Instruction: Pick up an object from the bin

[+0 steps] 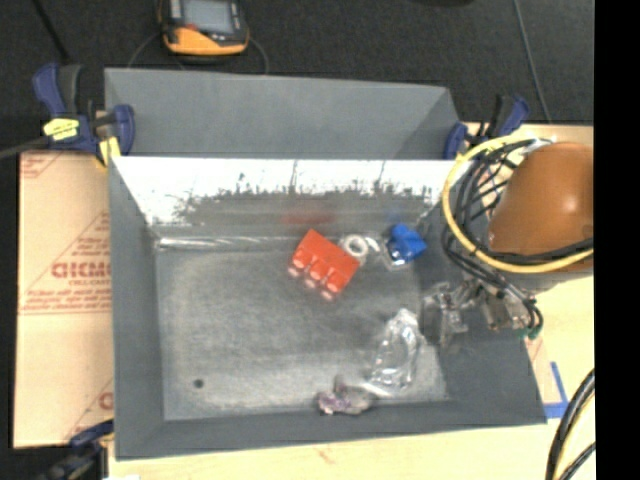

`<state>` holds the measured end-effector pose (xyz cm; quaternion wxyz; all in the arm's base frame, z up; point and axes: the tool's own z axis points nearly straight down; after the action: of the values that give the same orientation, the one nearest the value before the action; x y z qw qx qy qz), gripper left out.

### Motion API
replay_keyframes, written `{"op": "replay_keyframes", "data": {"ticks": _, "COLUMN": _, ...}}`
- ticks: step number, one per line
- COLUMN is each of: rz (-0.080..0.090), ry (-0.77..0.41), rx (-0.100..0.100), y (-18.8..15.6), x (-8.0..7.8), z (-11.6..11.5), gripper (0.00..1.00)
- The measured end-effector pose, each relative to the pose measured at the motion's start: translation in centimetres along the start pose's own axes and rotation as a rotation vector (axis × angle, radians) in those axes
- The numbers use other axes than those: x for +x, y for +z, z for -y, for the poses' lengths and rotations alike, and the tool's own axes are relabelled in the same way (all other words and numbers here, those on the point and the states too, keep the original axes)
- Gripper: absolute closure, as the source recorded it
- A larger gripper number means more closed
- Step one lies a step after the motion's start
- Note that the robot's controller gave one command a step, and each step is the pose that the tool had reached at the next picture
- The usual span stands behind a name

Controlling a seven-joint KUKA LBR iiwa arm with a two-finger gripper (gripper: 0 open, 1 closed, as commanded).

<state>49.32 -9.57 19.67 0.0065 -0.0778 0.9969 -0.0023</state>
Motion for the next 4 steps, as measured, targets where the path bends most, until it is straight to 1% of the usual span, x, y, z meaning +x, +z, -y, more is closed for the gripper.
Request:
{"op": "replay_keyframes", "data": {"ticks": 1, "rz": -0.008, "ry": -0.202, "rx": -0.005, "y": 8.3, "x": 1.6, "z": -0.9, "gripper": 1.00}}
{"op": "replay_keyframes", "data": {"ticks": 2, "rz": -0.010, "ry": -0.202, "rx": -0.006, "y": 8.3, "x": 1.6, "z": -0.9, "gripper": 0.00}}
{"op": "replay_keyframes", "data": {"ticks": 3, "rz": 0.024, "ry": -0.282, "rx": 0.004, "y": 12.0, "x": 0.9, "z": -1.4, "gripper": 0.00}}
{"op": "replay_keyframes", "data": {"ticks": 4, "rz": 0.025, "ry": -0.285, "rx": 0.008, "y": 11.8, "x": 0.8, "z": -1.2, "gripper": 1.00}}
